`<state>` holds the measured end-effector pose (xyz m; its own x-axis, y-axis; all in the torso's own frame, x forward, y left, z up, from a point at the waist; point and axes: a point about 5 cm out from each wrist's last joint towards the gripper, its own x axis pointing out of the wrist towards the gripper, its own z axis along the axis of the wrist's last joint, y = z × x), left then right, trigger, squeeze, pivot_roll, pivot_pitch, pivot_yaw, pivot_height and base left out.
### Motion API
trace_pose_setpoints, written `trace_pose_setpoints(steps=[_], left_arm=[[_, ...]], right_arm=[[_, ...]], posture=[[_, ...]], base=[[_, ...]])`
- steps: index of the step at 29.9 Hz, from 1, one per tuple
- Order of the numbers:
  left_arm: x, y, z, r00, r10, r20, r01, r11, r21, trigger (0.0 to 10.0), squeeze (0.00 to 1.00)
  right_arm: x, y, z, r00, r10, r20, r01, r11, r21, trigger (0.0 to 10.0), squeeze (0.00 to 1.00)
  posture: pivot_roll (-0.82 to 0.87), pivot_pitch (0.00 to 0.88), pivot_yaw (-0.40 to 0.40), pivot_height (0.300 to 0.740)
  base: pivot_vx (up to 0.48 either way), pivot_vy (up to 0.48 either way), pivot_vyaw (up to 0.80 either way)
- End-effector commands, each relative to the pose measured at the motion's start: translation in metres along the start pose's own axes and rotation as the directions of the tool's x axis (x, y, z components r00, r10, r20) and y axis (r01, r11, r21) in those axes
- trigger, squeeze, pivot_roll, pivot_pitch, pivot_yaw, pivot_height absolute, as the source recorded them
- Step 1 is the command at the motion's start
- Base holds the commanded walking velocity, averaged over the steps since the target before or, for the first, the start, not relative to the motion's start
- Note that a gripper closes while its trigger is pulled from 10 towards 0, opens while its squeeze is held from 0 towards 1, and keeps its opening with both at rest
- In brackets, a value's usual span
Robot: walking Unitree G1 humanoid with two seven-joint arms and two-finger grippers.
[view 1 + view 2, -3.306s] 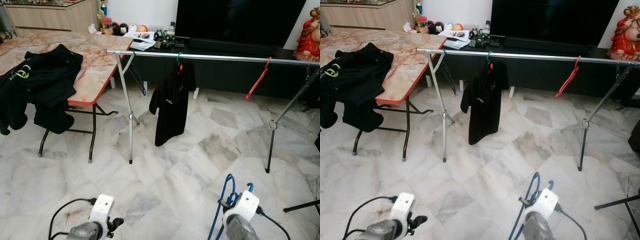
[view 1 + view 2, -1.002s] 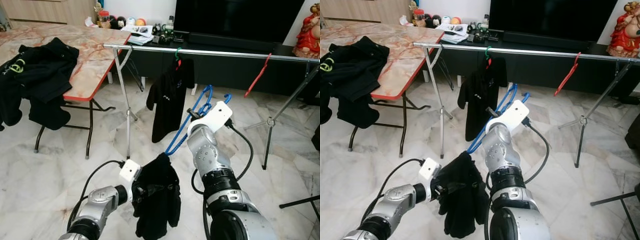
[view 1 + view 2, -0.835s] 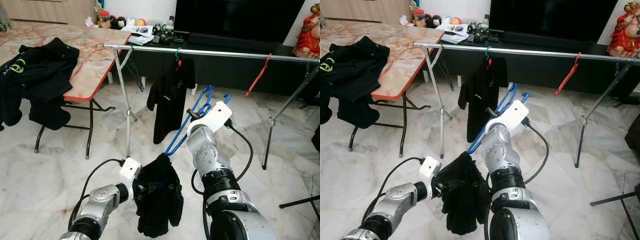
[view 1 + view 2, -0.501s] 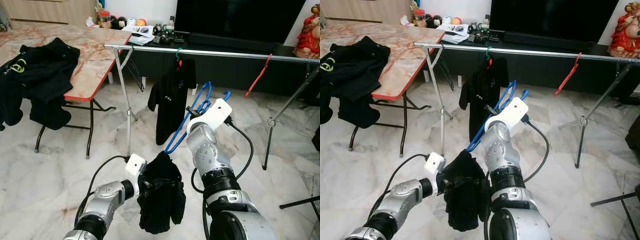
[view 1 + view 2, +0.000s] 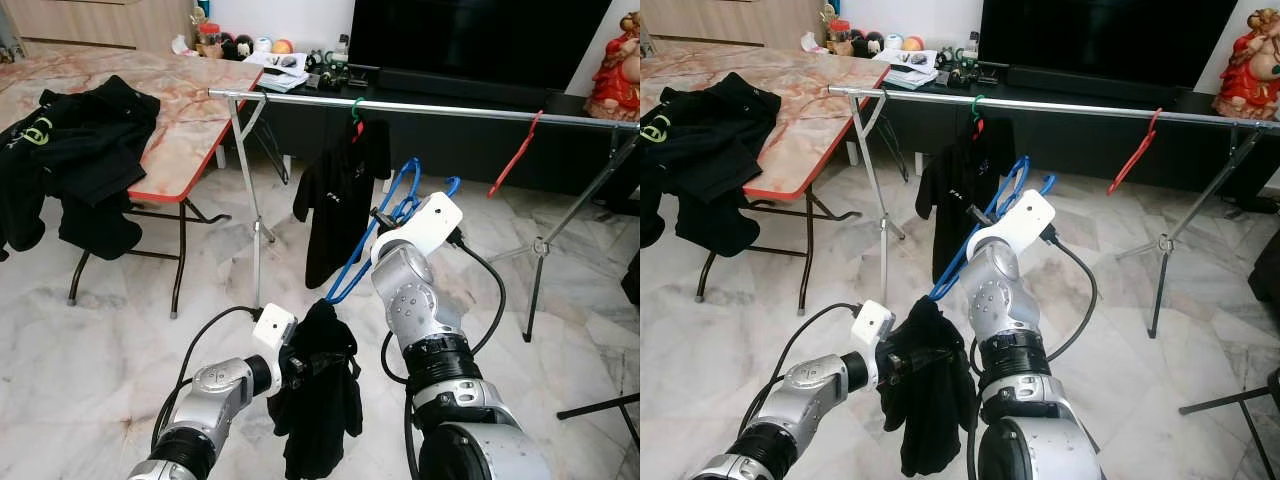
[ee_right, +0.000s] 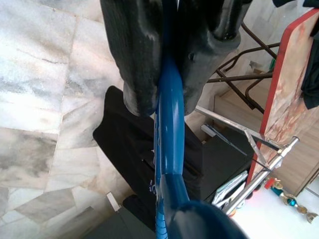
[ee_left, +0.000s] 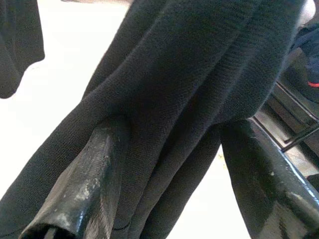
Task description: Hang hanger
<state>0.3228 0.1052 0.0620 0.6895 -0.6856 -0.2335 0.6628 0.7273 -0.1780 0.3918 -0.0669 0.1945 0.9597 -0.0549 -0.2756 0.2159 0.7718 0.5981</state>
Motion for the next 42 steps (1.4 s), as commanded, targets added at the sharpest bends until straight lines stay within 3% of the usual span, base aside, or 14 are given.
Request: trace_pose_setpoints(steps=[1, 2, 3, 30, 42], left_arm=[[0.000, -0.002, -0.002, 1.000, 0.016, -0.012, -0.016, 1.000, 0.012, 4.5, 0.00], [0.000, -0.002, -0.002, 1.000, 0.015, -0.010, -0.015, 1.000, 0.011, 3.5, 0.00], [0.000, -0.003, -0.001, 1.000, 0.017, -0.006, -0.017, 1.000, 0.008, 0.0, 0.00], [0.003, -0.007, 0.006, 0.999, 0.023, 0.023, -0.023, 1.000, 0.012, 0.0, 0.00], [0.002, -0.006, 0.006, 0.999, 0.024, 0.022, -0.024, 1.000, 0.009, 0.0, 0.00]], right_arm=[[-0.016, 0.031, -0.027, 0.994, 0.082, -0.076, -0.076, 0.994, 0.073, 10.0, 0.00], [-0.016, 0.031, -0.027, 0.993, 0.082, -0.079, -0.076, 0.994, 0.075, 10.0, 0.00], [-0.017, 0.031, -0.028, 0.993, 0.083, -0.081, -0.077, 0.994, 0.075, 10.0, 0.00], [-0.020, 0.031, -0.030, 0.990, 0.085, -0.114, -0.073, 0.992, 0.105, 10.0, 0.00], [-0.017, 0.023, -0.028, 0.994, 0.056, -0.091, -0.050, 0.997, 0.067, 10.0, 0.00]], posture=[[0.10, 0.034, -0.080, 0.740], [0.10, 0.034, -0.080, 0.740], [0.10, 0.034, -0.080, 0.740], [0.10, 0.041, -0.080, 0.740], [0.10, 0.043, -0.080, 0.740]], base=[[0.000, 0.000, 0.00], [0.000, 0.000, 0.00], [0.000, 0.000, 0.00], [0.000, 0.000, 0.00], [0.000, 0.000, 0.00]])
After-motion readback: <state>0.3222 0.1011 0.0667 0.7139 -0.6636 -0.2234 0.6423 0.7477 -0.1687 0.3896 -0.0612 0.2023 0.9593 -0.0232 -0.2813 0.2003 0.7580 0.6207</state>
